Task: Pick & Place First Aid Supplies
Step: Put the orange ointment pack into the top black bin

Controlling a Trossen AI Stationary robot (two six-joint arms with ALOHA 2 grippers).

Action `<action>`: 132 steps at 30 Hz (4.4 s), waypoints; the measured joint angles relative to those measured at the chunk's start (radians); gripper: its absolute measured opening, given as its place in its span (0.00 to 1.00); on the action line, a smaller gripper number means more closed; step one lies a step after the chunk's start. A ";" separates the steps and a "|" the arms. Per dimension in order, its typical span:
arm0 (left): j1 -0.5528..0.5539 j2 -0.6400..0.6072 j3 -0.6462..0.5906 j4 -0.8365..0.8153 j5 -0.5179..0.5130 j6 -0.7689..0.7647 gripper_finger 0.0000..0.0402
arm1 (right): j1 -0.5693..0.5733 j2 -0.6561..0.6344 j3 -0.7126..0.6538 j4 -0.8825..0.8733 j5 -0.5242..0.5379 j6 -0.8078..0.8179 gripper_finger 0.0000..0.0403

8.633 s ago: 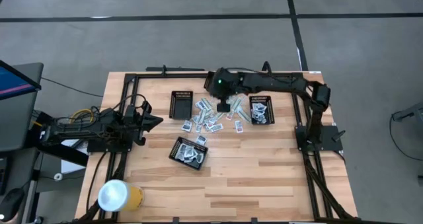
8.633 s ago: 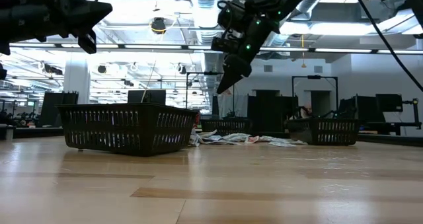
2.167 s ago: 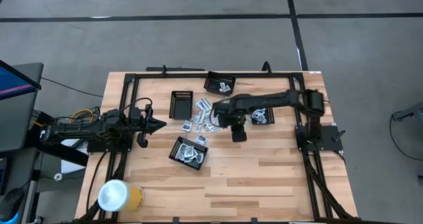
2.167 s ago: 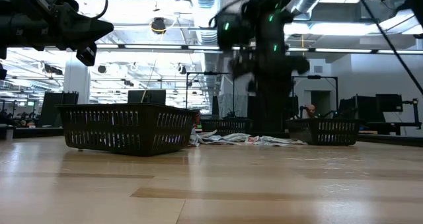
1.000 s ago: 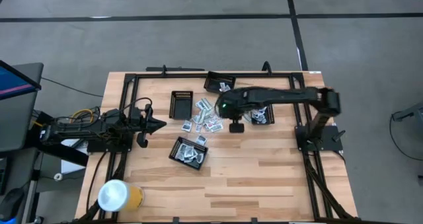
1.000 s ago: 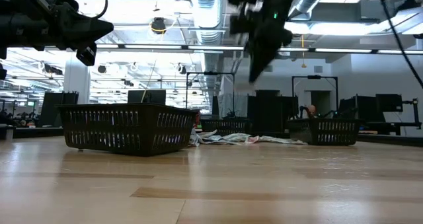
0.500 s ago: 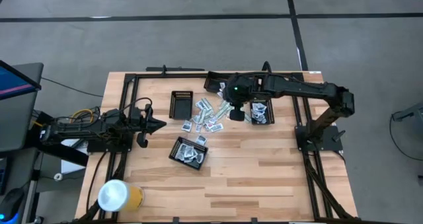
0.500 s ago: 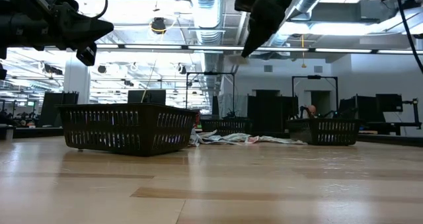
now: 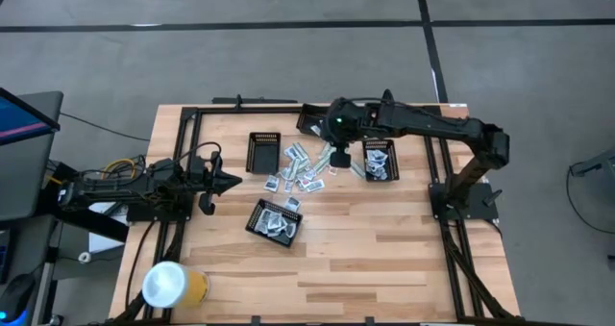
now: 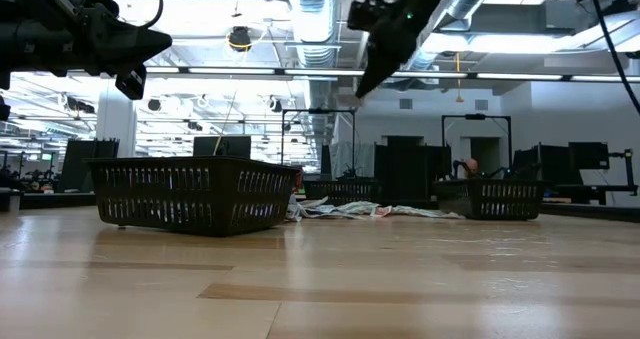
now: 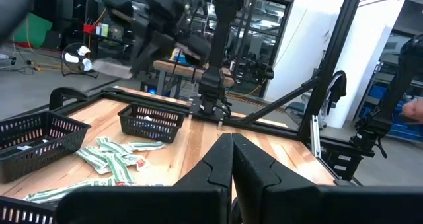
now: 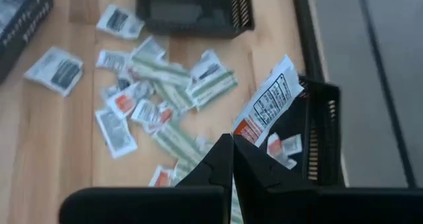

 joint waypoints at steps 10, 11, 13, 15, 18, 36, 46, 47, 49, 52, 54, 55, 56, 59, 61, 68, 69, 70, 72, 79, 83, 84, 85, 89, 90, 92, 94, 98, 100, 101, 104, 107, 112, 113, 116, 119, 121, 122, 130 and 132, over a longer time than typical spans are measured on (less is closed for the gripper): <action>0.000 0.000 0.000 0.000 0.000 0.000 0.02 | -0.128 0.217 0.003 0.187 -0.001 -0.118 0.00; 0.000 0.000 0.000 0.001 0.000 0.000 0.02 | -0.142 0.238 0.003 0.202 0.011 -0.120 0.00; 0.000 0.000 0.000 0.001 0.000 0.000 0.02 | -0.170 0.277 0.002 0.217 0.049 -0.122 0.00; 0.000 0.000 0.000 0.001 0.000 0.000 0.02 | -0.196 0.301 0.002 0.238 0.072 -0.122 0.00; 0.000 0.000 0.000 0.001 0.000 0.000 0.02 | -0.231 0.325 0.003 0.239 0.068 -0.118 0.00; 0.000 0.000 0.000 0.003 0.000 0.000 0.02 | -0.202 0.322 0.003 0.175 0.010 -0.069 0.16; 0.000 0.000 0.000 0.007 0.000 0.000 0.02 | -0.133 0.322 0.003 0.079 -0.046 0.000 0.17; 0.000 0.000 0.000 0.007 0.000 0.000 0.02 | -0.126 0.319 0.003 0.073 -0.046 0.011 0.17; 0.000 0.000 0.000 0.007 0.000 0.000 0.02 | -0.108 0.305 0.003 0.048 -0.046 0.027 0.17; 0.000 0.000 0.000 0.007 0.000 0.000 0.02 | -0.077 0.274 0.003 0.026 -0.045 0.044 0.17; 0.000 0.000 0.000 0.007 0.000 0.000 0.02 | -0.056 0.244 0.003 0.022 -0.042 0.052 0.17; 0.000 0.000 0.000 0.007 0.000 0.000 0.02 | -0.047 0.227 0.003 0.023 -0.042 0.058 0.17; 0.000 0.000 0.000 0.007 0.000 0.000 0.02 | -0.038 0.210 0.003 0.022 -0.042 0.064 0.17; 0.000 0.000 0.000 0.008 0.000 0.000 0.02 | -0.018 0.155 0.003 0.010 -0.041 0.087 0.17; 0.000 0.000 0.000 0.008 0.000 0.000 0.02 | -0.008 0.116 0.003 -0.021 -0.040 0.108 0.17; 0.000 0.000 0.000 0.012 0.000 0.000 0.02 | 0.008 -0.041 -0.038 -0.096 0.008 0.170 0.17; 0.000 0.000 0.000 0.012 0.000 0.000 0.02 | 0.008 -0.076 -0.077 -0.087 0.022 0.183 0.17; 0.000 0.000 0.000 0.013 0.000 0.000 0.02 | 0.008 -0.114 -0.126 -0.072 0.041 0.203 0.17; 0.000 0.000 0.000 0.015 0.000 0.000 0.02 | 0.001 -0.197 -0.246 -0.012 0.079 0.249 0.17; 0.000 0.000 0.000 0.015 0.000 0.000 0.02 | 0.003 -0.474 -0.641 0.346 0.113 0.351 0.17; 0.000 0.000 0.000 0.015 0.000 0.000 0.02 | 0.042 -0.513 -0.709 0.537 0.109 0.365 0.17; 0.000 0.000 0.000 0.015 0.000 0.000 0.02 | 0.054 -0.509 -0.713 0.575 0.109 0.346 0.17; 0.000 0.000 0.000 0.015 0.000 0.000 0.02 | 0.068 -0.499 -0.715 0.608 0.110 0.323 0.17; 0.000 0.000 0.000 0.015 0.000 0.000 0.02 | 0.119 -0.420 -0.715 0.690 0.108 0.198 0.17; 0.000 0.000 0.000 0.015 0.000 0.000 0.02 | 0.128 -0.396 -0.715 0.702 0.106 0.173 0.17; 0.000 0.000 0.000 0.015 0.000 0.000 0.02 | 0.144 -0.344 -0.715 0.723 0.106 0.150 0.17; 0.000 0.000 0.000 0.015 0.000 0.000 0.02 | 0.153 -0.290 -0.716 0.743 0.115 0.154 0.17; 0.000 0.000 0.000 0.015 0.001 0.000 0.02 | 0.166 -0.192 -0.715 0.776 0.117 0.178 0.17; 0.000 0.000 0.000 0.015 0.000 0.000 0.02 | 0.172 -0.147 -0.715 0.783 0.117 0.178 0.17; 0.000 0.000 0.000 0.015 0.000 0.000 0.02 | 0.172 -0.128 -0.715 0.790 0.117 0.182 0.17; 0.000 0.000 0.000 0.015 0.000 0.000 0.02 | 0.171 -0.079 -0.715 0.828 0.116 0.197 0.17; 0.000 0.000 0.000 0.015 0.000 0.000 0.02 | 0.170 -0.044 -0.715 0.865 0.117 0.200 0.17; 0.000 0.000 0.000 0.015 0.000 0.000 0.02 | 0.157 0.004 -0.715 0.882 0.117 0.211 0.17; 0.000 0.000 0.000 0.015 0.000 0.000 0.02 | 0.153 0.013 -0.715 0.873 0.117 0.224 0.17; 0.000 0.000 0.000 0.015 0.000 0.000 0.02 | 0.148 0.050 -0.714 0.871 0.118 0.241 0.17; 0.000 0.000 0.000 0.015 0.000 0.000 0.02 | 0.155 0.082 -0.715 0.871 0.117 0.242 0.17; 0.000 0.000 0.000 0.015 0.000 0.000 0.02 | 0.159 0.097 -0.715 0.873 0.117 0.241 0.17; 0.000 0.000 0.000 0.015 0.000 0.000 0.02 | 0.159 0.103 -0.715 0.874 0.117 0.242 0.17; 0.000 0.000 0.000 0.015 0.000 0.000 0.02 | 0.157 0.088 -0.714 0.873 0.170 0.242 0.30; 0.000 0.000 0.000 0.015 0.000 0.000 0.02 | 0.156 0.088 -0.714 0.866 0.180 0.243 0.34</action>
